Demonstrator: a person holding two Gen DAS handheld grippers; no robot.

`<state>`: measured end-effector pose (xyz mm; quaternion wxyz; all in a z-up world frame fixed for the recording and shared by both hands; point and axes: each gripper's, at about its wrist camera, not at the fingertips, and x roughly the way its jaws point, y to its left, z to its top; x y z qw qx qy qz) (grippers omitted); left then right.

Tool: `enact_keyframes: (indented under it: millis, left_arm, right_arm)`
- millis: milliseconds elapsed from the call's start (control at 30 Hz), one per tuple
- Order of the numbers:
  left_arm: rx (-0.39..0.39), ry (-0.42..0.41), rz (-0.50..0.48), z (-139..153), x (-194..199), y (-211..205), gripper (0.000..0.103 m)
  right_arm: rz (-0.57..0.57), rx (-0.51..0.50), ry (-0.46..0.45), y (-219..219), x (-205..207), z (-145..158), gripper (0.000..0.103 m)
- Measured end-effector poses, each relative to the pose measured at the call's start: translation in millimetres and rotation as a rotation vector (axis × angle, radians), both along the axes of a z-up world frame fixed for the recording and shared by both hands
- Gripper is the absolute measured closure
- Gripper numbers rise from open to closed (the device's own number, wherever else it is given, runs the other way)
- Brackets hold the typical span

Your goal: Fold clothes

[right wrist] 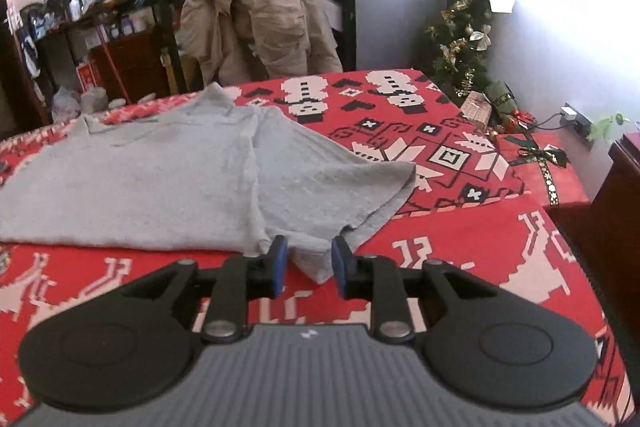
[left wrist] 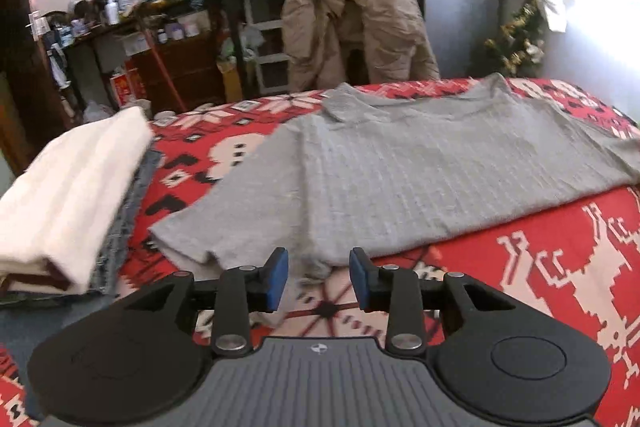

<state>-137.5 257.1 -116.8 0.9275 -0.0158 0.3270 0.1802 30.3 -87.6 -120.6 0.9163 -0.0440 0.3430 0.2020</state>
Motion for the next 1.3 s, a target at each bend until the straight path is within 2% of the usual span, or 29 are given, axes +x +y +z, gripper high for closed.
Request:
enact_keyframes:
  millis: [33, 67, 100, 133, 267, 367, 567, 667, 733, 767, 933, 1000, 1100, 1167, 1300]
  left_arm:
    - [-0.003, 0.000, 0.009, 0, -2, 3, 0.069]
    - [-0.003, 0.007, 0.022, -1, -4, 7, 0.069]
    - [-0.004, 0.019, 0.035, -2, -6, 11, 0.069]
    - [-0.009, 0.031, 0.042, -4, -8, 14, 0.070]
    - [-0.039, 0.055, 0.060, -11, -21, 25, 0.068]
    - [-0.029, 0.062, 0.070, -9, -28, 26, 0.069]
    - [-0.053, 0.006, 0.089, 6, -29, 31, 0.069]
    - [-0.097, -0.031, 0.096, 16, -17, 39, 0.070]
    - [-0.114, -0.043, 0.092, 20, -4, 46, 0.077]
    - [-0.103, -0.037, 0.091, 20, 5, 49, 0.080]
    - [-0.026, 0.016, 0.089, 18, 49, 68, 0.080]
    - [-0.044, 0.014, 0.084, 21, 63, 76, 0.080]
    - [-0.051, -0.007, 0.026, 30, 81, 78, 0.080]
    - [-0.072, -0.020, -0.025, 33, 96, 77, 0.076]
    - [-0.191, -0.038, -0.072, 30, 132, 82, 0.072]
  right_arm:
    - [0.011, -0.005, -0.005, 1, 2, -2, 0.078]
    - [0.022, -0.013, -0.004, 3, 3, -5, 0.082]
    - [0.031, -0.027, 0.005, 5, 3, -8, 0.095]
    - [0.037, -0.036, 0.013, 6, 3, -10, 0.097]
    - [0.041, -0.052, 0.027, 4, -3, -15, 0.098]
    - [0.043, -0.053, 0.038, 0, -7, -16, 0.097]
    - [0.016, -0.011, 0.033, -14, -14, -2, 0.092]
    - [0.017, 0.005, 0.017, -13, -9, 10, 0.089]
    - [0.022, 0.016, 0.009, -10, -1, 15, 0.089]
    - [0.024, 0.019, 0.005, -8, 4, 17, 0.089]
    - [-0.012, 0.006, -0.003, -2, 47, 16, 0.087]
    - [-0.004, -0.019, -0.010, 3, 63, 16, 0.081]
    - [0.019, -0.055, -0.019, 10, 86, 17, 0.079]
    - [0.050, -0.035, -0.007, 23, 100, 18, 0.079]
    - [0.124, 0.043, 0.033, 55, 127, 21, 0.078]
